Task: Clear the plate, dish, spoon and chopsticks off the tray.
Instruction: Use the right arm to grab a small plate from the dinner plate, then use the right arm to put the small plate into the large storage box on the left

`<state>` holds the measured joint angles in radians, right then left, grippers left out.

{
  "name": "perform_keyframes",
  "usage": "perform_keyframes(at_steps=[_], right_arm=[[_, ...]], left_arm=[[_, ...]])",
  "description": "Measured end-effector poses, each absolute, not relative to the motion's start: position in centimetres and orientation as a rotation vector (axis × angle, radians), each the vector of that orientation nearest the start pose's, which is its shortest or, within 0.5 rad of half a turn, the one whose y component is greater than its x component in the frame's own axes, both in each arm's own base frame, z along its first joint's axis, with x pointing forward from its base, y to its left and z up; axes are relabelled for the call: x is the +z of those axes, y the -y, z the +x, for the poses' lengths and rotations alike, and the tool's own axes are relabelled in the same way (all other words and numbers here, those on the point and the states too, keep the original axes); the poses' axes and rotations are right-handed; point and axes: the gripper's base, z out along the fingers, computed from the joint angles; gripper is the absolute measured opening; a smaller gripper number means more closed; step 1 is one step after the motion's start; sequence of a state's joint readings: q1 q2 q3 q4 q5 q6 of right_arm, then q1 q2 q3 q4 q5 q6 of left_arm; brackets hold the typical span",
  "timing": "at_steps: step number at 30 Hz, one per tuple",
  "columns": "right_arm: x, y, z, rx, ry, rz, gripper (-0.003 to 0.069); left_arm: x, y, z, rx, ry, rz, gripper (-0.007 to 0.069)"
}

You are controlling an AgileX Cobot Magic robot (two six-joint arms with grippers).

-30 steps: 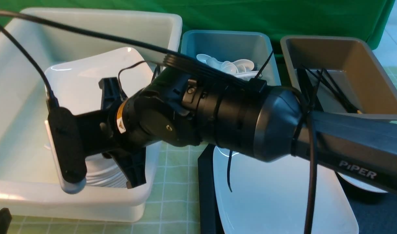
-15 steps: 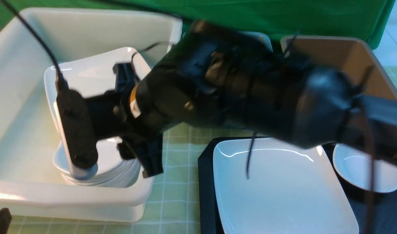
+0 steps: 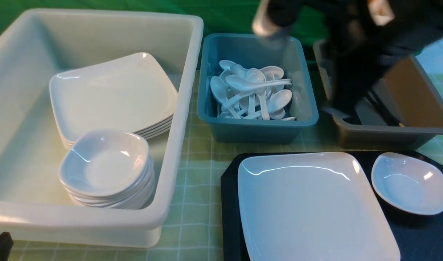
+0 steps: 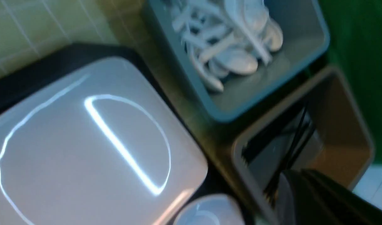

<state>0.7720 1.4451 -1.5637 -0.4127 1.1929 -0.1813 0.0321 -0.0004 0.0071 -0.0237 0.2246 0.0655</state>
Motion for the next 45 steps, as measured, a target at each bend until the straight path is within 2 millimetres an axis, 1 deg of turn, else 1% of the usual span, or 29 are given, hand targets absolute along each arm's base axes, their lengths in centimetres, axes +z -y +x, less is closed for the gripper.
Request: perform_keyframes(at_steps=[1, 2, 3, 4, 5, 6, 7, 9, 10, 12, 14, 15, 18, 22, 24, 26, 27, 28, 30, 31, 32, 33, 35, 37, 38, 41, 43, 44, 45], right_arm=[[39.7, -14.9, 23.8, -0.297, -2.282, -1.075, -0.0002], [39.4, -14.9, 23.6, -0.291, -2.292, -1.078, -0.0002], [37.9, -12.8, 24.0, -0.296, -2.378, -1.018, -0.0001], [35.4, -9.9, 24.8, -0.3, -2.497, -0.927, 0.0005], [33.5, -8.4, 25.2, -0.285, -2.56, -0.891, 0.0021], [31.2, -6.8, 25.6, -0.268, -2.631, -0.86, 0.0048], [30.5, -6.4, 25.7, -0.26, -2.649, -0.851, 0.0059], [27.4, -4.9, 26.2, -0.24, -2.708, -0.821, 0.0123], [25.7, -4.3, 26.7, -0.23, -2.709, -0.808, 0.018], [23.8, -4.0, 27.5, -0.235, -2.698, -0.823, 0.0269], [22.6, -4.1, 28.0, -0.239, -2.712, -0.845, 0.0311], [21.7, -4.1, 28.3, -0.236, -2.735, -0.857, 0.034], [20.2, -4.3, 28.9, -0.234, -2.757, -0.911, 0.0363], [18.6, -4.3, 29.5, -0.238, -2.774, -0.981, 0.037], [17.3, -4.3, 29.9, -0.261, -2.784, -1.043, 0.037], [16.9, -4.2, 30.1, -0.276, -2.787, -1.066, 0.0368], [16.3, -4.1, 30.3, -0.307, -2.784, -1.105, 0.0351], [16.3, -4.1, 30.3, -0.309, -2.784, -1.109, 0.0348], [16.0, -3.9, 30.5, -0.341, -2.769, -1.146, 0.0273], [16.1, -3.9, 30.5, -0.352, -2.762, -1.161, 0.0217], [16.1, -3.9, 30.5, -0.355, -2.757, -1.164, 0.0207], [16.3, -4.0, 30.6, -0.36, -2.745, -1.17, 0.0127], [16.8, -3.8, 30.4, -0.376, -2.747, -1.17, 0.0101], [17.3, -3.8, 30.2, -0.371, -2.76, -1.153, 0.0092], [17.9, -3.8, 30.0, -0.354, -2.769, -1.126, 0.0086], [20.4, -4.1, 29.0, -0.257, -2.811, -1.01, 0.004], [22.7, -4.4, 27.5, -0.155, -2.842, -0.923, 0.0024], [23.4, -4.5, 27.1, -0.137, -2.839, -0.908, 0.0023], [24.6, -4.7, 26.5, -0.105, -2.827, -0.886, 0.0023]], left_arm=[[19.0, -0.1, 5.6, 0.051, -1.715, 0.014, 0.0232], [19.0, -0.1, 5.6, 0.051, -1.715, 0.014, 0.0232], [19.0, -0.1, 5.6, 0.051, -1.715, 0.014, 0.0232], [19.0, -0.1, 5.6, 0.051, -1.715, 0.014, 0.0232], [19.0, -0.1, 5.6, 0.051, -1.715, 0.014, 0.0232], [19.0, -0.1, 5.6, 0.051, -1.715, 0.014, 0.0232], [19.0, -0.1, 5.6, 0.051, -1.715, 0.014, 0.0232], [19.0, -0.1, 5.6, 0.051, -1.715, 0.014, 0.0232], [19.0, -0.1, 5.6, 0.051, -1.715, 0.014, 0.0232], [19.0, -0.1, 5.6, 0.051, -1.715, 0.014, 0.0232], [19.0, -0.1, 5.6, 0.051, -1.715, 0.014, 0.0232], [19.0, -0.1, 5.6, 0.052, -1.715, 0.014, 0.0232], [19.0, -0.1, 5.6, 0.052, -1.715, 0.014, 0.0232], [19.0, -0.1, 5.6, 0.052, -1.715, 0.014, 0.0232], [19.0, -0.1, 5.6, 0.052, -1.715, 0.014, 0.0232], [19.0, -0.1, 5.6, 0.052, -1.715, 0.014, 0.0232], [19.0, -0.1, 5.6, 0.052, -1.715, 0.014, 0.0232], [19.0, -0.1, 5.6, 0.052, -1.715, 0.014, 0.0232], [19.0, -0.1, 5.6, 0.052, -1.715, 0.014, 0.0232], [19.0, -0.1, 5.6, 0.052, -1.715, 0.014, 0.0232], [19.0, -0.1, 5.6, 0.052, -1.715, 0.014, 0.0232], [19.0, -0.1, 5.6, 0.052, -1.715, 0.014, 0.0232], [19.0, -0.1, 5.6, 0.052, -1.715, 0.014, 0.0232], [19.0, -0.1, 5.6, 0.052, -1.715, 0.014, 0.0232], [19.0, -0.1, 5.6, 0.052, -1.715, 0.014, 0.0232], [19.0, -0.1, 5.6, 0.05, -1.715, 0.012, 0.0232], [19.0, -0.1, 5.6, 0.05, -1.715, 0.012, 0.0232], [19.0, -0.1, 5.6, 0.05, -1.715, 0.012, 0.0232], [19.0, -0.1, 5.6, 0.05, -1.715, 0.012, 0.0232]])
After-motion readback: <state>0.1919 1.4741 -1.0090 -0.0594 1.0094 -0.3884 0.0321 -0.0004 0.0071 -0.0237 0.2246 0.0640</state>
